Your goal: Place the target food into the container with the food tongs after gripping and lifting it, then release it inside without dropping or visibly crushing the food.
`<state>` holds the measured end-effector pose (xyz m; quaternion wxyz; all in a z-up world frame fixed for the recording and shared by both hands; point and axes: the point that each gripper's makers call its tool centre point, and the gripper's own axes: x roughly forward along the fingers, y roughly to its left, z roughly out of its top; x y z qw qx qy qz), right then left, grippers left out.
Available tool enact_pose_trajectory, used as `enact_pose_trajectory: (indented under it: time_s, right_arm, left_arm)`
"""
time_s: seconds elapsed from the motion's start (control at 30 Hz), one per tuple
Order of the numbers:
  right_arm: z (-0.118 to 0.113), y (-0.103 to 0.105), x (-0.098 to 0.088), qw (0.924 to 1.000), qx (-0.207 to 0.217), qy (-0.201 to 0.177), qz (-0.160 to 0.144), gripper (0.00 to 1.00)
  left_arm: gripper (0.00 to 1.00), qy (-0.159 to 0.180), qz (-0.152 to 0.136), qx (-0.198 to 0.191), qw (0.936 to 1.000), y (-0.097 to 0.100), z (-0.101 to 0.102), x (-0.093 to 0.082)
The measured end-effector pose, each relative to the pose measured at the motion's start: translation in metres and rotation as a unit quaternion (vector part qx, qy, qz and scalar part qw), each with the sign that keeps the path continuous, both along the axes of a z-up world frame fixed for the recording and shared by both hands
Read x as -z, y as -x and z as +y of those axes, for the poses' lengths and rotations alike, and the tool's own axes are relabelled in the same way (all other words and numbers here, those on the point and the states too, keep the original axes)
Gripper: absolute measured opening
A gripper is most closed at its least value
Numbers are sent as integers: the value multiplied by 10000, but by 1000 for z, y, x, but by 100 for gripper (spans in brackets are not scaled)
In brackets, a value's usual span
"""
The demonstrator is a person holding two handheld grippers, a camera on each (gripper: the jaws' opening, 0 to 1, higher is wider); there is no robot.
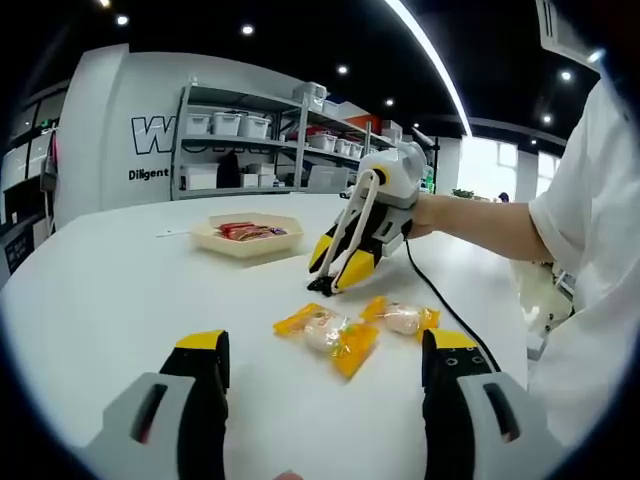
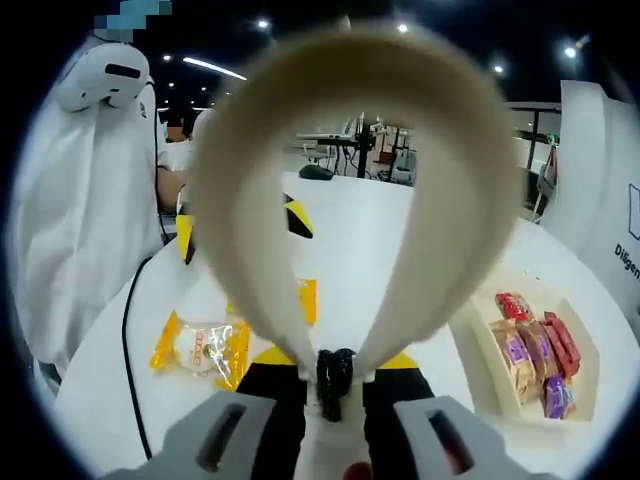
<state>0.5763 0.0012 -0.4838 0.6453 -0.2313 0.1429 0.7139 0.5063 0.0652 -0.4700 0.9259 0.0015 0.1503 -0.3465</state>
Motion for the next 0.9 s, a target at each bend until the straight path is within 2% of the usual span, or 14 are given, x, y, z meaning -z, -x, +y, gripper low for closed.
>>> enact_pose_trajectory:
  time_s: [0.47, 0.73, 0.9]
  right_arm:
    - [0, -3, -15, 10000, -59, -7, -72, 15]
    - [3, 0, 1, 9999, -143, 78, -60, 15]
    - [4, 1, 3, 9998, -159, 76, -19, 16]
  left_arm:
    - [78, -20, -17, 16, 10000, 0, 0, -1]
    - [77, -36, -4, 27, 10000, 0, 0, 0]
    - [77, -39, -4, 22, 10000, -1, 0, -1]
